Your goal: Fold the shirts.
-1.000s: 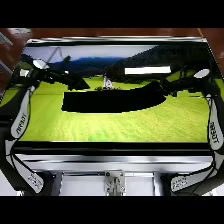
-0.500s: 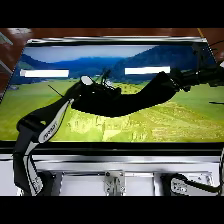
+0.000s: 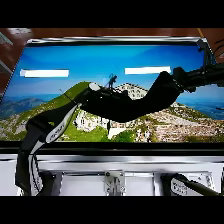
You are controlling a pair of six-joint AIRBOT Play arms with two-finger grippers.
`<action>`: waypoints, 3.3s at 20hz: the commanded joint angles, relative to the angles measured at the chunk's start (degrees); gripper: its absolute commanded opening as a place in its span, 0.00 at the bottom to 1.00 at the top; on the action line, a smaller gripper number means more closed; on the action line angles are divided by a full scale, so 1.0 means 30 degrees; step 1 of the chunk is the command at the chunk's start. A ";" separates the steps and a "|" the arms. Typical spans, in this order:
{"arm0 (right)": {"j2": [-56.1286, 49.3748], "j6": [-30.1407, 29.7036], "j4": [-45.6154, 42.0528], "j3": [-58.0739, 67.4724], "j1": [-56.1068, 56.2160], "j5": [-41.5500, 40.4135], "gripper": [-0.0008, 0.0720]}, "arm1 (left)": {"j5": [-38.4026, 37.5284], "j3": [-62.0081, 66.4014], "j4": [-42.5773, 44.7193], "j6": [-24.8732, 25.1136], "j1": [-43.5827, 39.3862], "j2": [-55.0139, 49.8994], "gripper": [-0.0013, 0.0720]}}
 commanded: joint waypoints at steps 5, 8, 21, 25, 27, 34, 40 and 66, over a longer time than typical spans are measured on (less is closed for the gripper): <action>-0.2157 -0.0423 -0.0058 0.0007 0.6492 -0.5763 0.09 | -0.3228 0.0015 0.7577 -0.1705 0.6448 0.6390 0.06; -0.4437 -0.0415 0.0801 0.0007 1.0397 -0.9748 0.10 | -0.3891 0.0015 0.8765 -0.1989 0.9260 0.9945 0.06; -0.9777 0.0277 0.5639 0.0007 1.1650 -1.1628 0.93 | -0.6812 -0.0262 0.8837 -0.1588 1.2109 1.6065 0.06; -0.8422 0.2040 -0.2492 0.0007 0.8502 -0.4481 0.93 | -0.6856 -0.0503 0.8852 -0.1435 1.2109 1.6058 0.06; -0.8371 0.3249 -0.6011 -0.0124 0.6827 -0.2091 0.93 | -0.6856 -0.0503 0.8852 -0.1443 1.2109 1.6058 0.06; -0.9151 0.2178 -0.0255 -0.3672 0.5799 -0.6812 0.93 | -0.6856 -0.0503 0.8830 -0.1472 1.2087 1.6043 0.06; -1.0703 0.1406 0.2506 -0.3665 0.7337 -0.7861 0.15 | -0.6863 -0.0495 0.8830 -0.1464 1.2094 1.6050 0.06; -0.3453 0.3271 -0.3752 0.9566 -0.3825 0.2885 0.09 | -0.7512 -0.0597 0.8830 -0.0597 1.1271 1.5438 0.07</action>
